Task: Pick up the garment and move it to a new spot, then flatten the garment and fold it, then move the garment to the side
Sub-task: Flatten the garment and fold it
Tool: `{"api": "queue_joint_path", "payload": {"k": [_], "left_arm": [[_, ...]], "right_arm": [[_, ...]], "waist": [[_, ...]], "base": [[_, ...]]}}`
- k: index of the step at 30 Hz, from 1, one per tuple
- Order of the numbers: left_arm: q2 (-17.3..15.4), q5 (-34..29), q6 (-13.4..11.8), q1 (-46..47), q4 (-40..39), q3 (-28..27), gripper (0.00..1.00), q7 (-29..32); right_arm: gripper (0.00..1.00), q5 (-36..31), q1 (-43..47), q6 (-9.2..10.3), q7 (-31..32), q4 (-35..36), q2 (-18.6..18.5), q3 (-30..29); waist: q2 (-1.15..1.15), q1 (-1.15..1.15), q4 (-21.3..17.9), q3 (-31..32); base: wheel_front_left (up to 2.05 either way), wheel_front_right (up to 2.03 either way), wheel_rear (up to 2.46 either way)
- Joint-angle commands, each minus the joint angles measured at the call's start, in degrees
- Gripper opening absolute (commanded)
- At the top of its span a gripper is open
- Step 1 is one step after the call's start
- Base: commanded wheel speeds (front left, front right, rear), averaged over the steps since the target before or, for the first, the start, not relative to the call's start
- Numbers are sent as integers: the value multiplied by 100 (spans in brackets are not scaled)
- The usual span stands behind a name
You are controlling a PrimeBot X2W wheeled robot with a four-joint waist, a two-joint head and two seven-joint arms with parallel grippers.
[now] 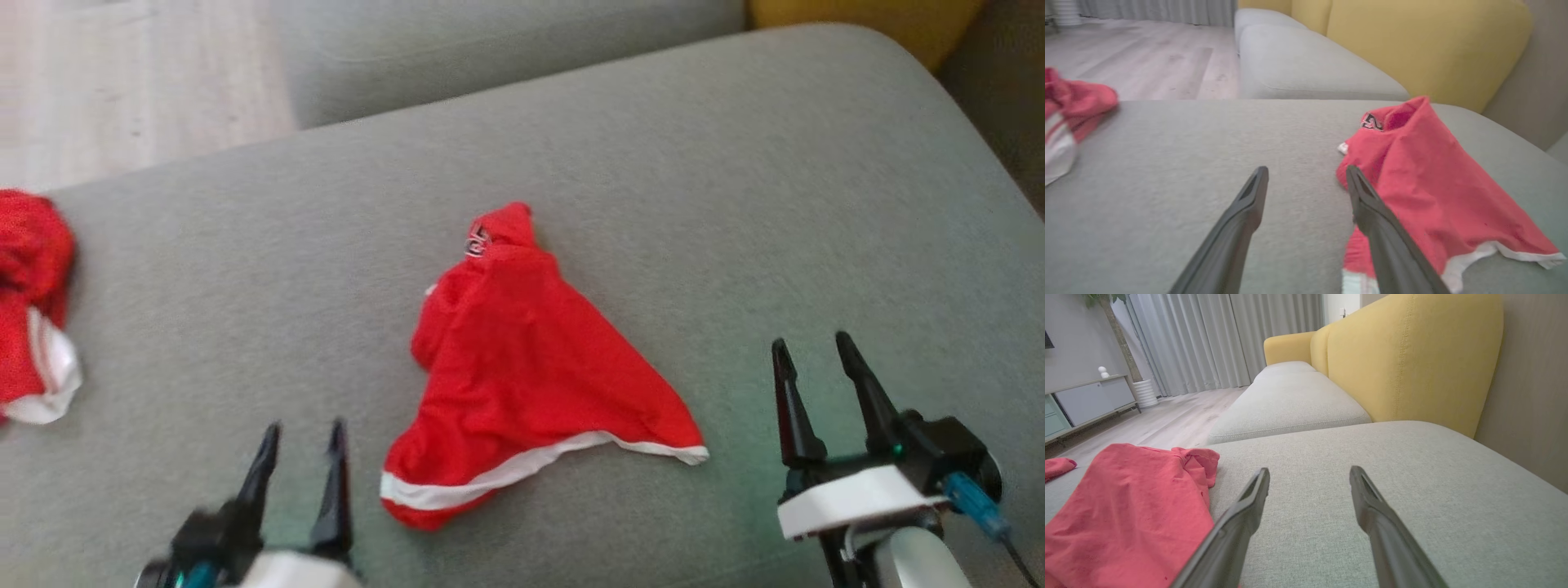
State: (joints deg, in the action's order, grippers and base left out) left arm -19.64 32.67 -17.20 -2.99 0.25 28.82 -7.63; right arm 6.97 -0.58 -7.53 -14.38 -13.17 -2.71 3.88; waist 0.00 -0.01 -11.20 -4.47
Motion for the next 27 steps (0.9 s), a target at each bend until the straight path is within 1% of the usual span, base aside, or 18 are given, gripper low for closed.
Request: {"api": "queue_joint_path", "payload": {"k": [1, 4, 8, 11, 14, 20, 23, 27], "left_arm": [[-92, 10, -16, 94, -98, -257, 100, -142], [-43, 22, 81, -165, 227, -392, 100, -560], [135, -126, 349, -366, 568, -664, 100, -727], [350, -540, 556, -541, 525, -1148, 100, -733], [607, -924, 830, -730, 480, -1576, 100, -735], [1031, -1463, 1396, -898, 539, -2200, 100, -736], [1198, -1674, 1610, -944, 588, -2428, 100, -736], [1365, -1893, 1826, -967, 604, -2663, 100, -736]], "right_arm": [[100, -32, -53, 4, -62, 133, -17, 103], [100, -13, 39, 4, -62, -25, -17, 49], [100, -20, 189, 4, -62, -284, -17, -27], [100, -35, 269, 4, -62, -418, -17, -62], [100, -114, 310, 4, -62, -447, -17, -32], [100, -150, 319, 4, -62, -441, -17, 46], [100, -151, 308, 4, -62, -455, -17, 79], [100, -126, 275, 4, -62, -436, -17, 147]], "waist": [[0, 1, 189, 144], [0, 1, 384, 261], [0, 1, 629, 393], [0, 1, 753, 460], [0, 1, 860, 496], [0, 1, 960, 560], [0, 1, 968, 590], [0, 1, 933, 601]], "base": [[0, 0, 0], [0, 0, 0], [0, 0, 0], [0, 0, 0], [0, 0, 0], [0, 0, 0], [0, 0, 0], [0, 0, 0]]}}
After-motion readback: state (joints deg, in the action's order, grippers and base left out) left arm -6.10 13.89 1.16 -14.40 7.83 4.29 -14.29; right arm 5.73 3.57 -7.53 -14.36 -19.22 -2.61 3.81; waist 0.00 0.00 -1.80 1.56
